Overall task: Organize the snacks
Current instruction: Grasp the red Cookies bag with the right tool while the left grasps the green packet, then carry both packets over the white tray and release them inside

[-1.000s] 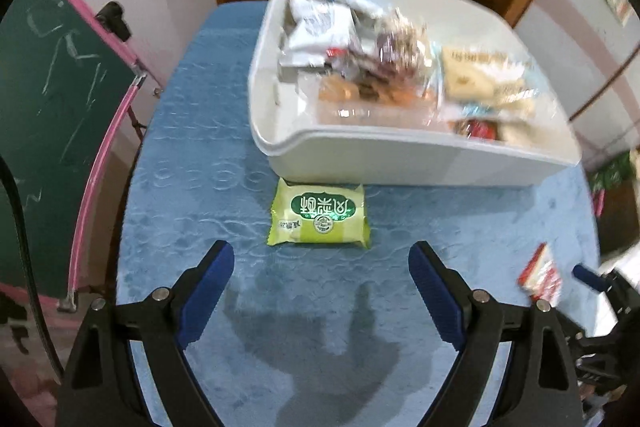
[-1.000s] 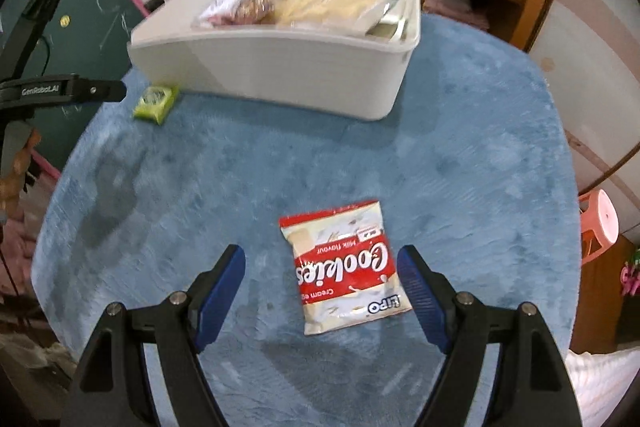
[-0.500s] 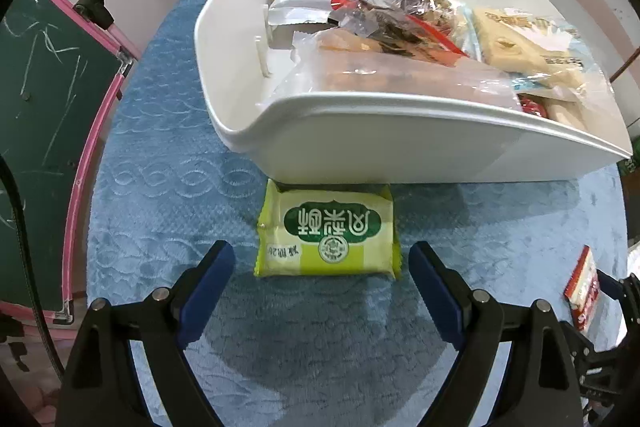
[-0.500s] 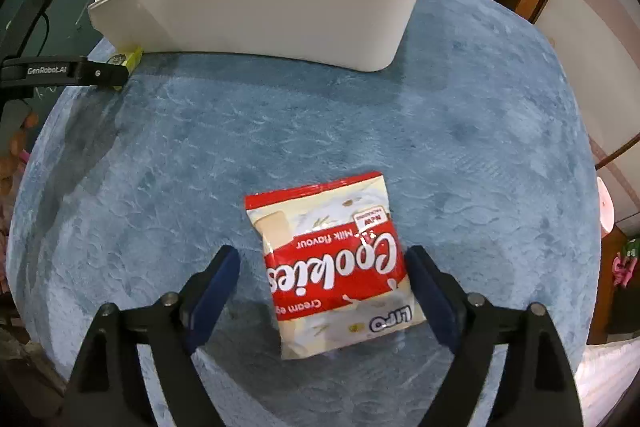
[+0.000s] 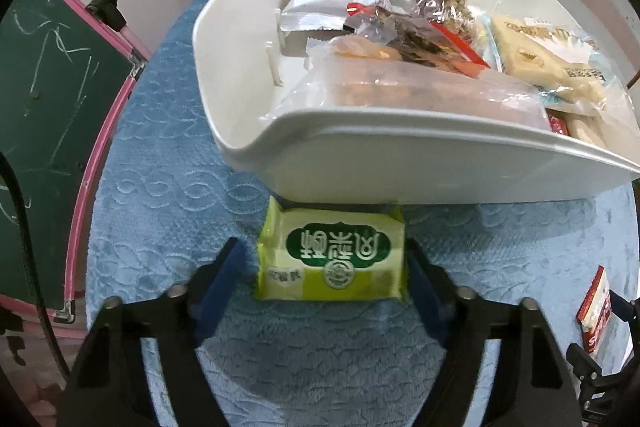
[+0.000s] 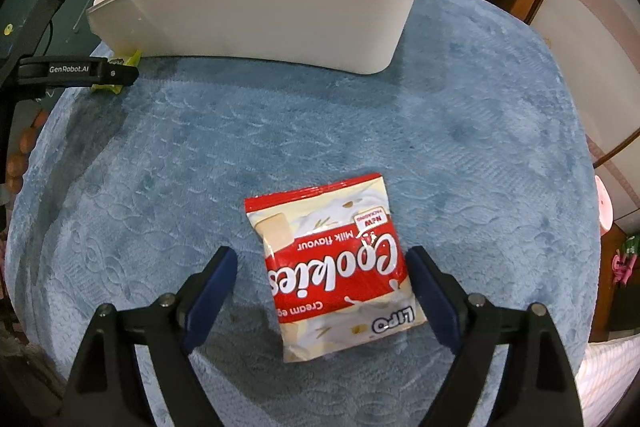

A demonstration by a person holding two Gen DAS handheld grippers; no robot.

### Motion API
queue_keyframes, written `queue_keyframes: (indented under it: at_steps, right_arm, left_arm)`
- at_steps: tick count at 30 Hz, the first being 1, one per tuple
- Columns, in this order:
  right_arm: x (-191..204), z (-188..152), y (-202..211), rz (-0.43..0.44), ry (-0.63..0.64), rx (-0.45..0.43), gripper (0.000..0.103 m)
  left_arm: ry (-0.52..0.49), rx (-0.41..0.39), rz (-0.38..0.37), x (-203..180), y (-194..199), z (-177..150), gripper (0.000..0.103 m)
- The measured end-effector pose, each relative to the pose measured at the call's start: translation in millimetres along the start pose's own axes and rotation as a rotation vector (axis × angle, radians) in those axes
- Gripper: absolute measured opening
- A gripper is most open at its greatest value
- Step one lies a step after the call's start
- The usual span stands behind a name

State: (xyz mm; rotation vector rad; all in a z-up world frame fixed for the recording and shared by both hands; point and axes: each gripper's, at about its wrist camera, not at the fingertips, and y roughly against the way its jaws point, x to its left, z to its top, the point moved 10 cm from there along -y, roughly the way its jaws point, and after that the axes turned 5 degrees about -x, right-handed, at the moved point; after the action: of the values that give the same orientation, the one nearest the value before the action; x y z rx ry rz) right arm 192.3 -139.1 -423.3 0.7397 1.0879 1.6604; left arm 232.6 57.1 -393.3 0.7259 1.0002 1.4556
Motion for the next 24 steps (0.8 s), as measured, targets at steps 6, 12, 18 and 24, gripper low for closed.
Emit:
queue_keyframes:
  at_steps: [6,12,18,24]
  right_arm:
    - [-8.4,4.6,9.4,-0.007,-0.044,-0.012,0.058]
    - [-16.2,8.7,14.4,-0.012,-0.082,0.017,0.049]
    - [-4.2,11.3,31.5,0.027,-0.099,0.017,0.048]
    - [30.9,33.2,69.1,0.099,-0.056,-0.061,0.048]
  left_arm:
    - [-0.012,-0.007,0.014,-1.8,8.6,-3.3,0.054]
    - [-0.021,0.021,-0.006,-7.3,22.7,-17.8,0.053]
    - [-0.071,0.045,-0.069,-37.0,60.0,-42.5,0.053]
    - [-0.158,-0.021,-0.119,-75.2,102.8,-43.1,0.053]
